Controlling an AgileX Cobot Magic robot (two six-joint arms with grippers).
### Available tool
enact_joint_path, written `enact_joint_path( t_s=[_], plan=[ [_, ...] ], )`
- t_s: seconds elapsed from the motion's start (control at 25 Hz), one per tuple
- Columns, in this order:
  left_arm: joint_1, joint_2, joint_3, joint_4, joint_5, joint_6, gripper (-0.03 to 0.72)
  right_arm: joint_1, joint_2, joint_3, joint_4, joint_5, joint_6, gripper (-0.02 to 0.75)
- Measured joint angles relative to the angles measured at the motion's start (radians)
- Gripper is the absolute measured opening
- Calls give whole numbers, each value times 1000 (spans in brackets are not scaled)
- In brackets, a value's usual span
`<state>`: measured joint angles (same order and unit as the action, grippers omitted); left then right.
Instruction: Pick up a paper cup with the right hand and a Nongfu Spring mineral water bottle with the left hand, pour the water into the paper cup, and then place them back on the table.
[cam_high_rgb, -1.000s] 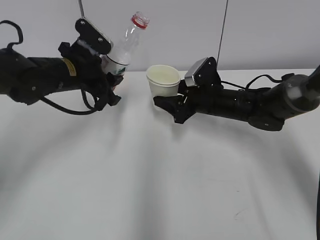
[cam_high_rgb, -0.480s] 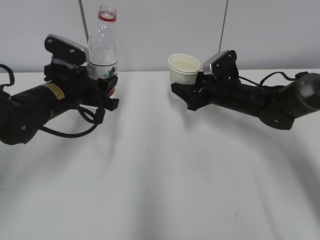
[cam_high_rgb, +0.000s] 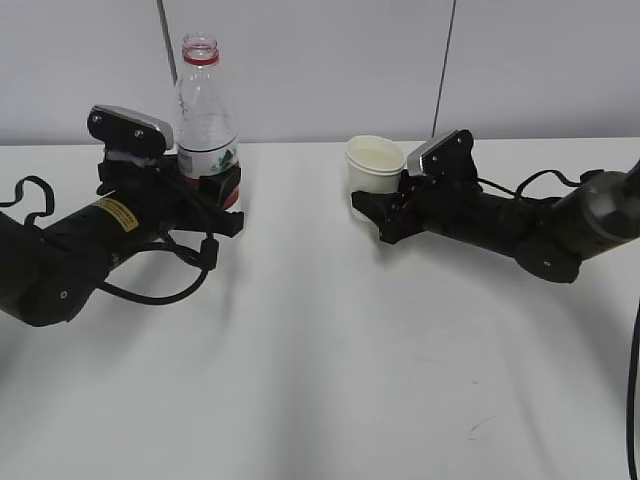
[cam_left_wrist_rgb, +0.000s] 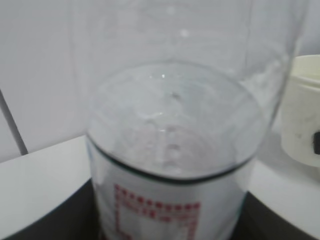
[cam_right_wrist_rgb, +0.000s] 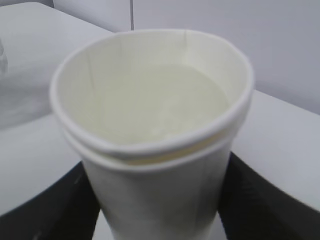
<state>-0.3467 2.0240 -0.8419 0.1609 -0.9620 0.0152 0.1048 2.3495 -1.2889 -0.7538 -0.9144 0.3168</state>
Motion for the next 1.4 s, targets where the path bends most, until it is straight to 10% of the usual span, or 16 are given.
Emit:
enact_joint_path(
  t_s=[1.16, 1.4],
  plan=[
    [0, 158, -2, 128, -165, -60, 368, -1, 48, 0, 18, -2, -39, 497],
    [0, 158, -2, 130, -165, -60, 403, -1, 48, -2, -6, -23, -39, 646]
  ],
)
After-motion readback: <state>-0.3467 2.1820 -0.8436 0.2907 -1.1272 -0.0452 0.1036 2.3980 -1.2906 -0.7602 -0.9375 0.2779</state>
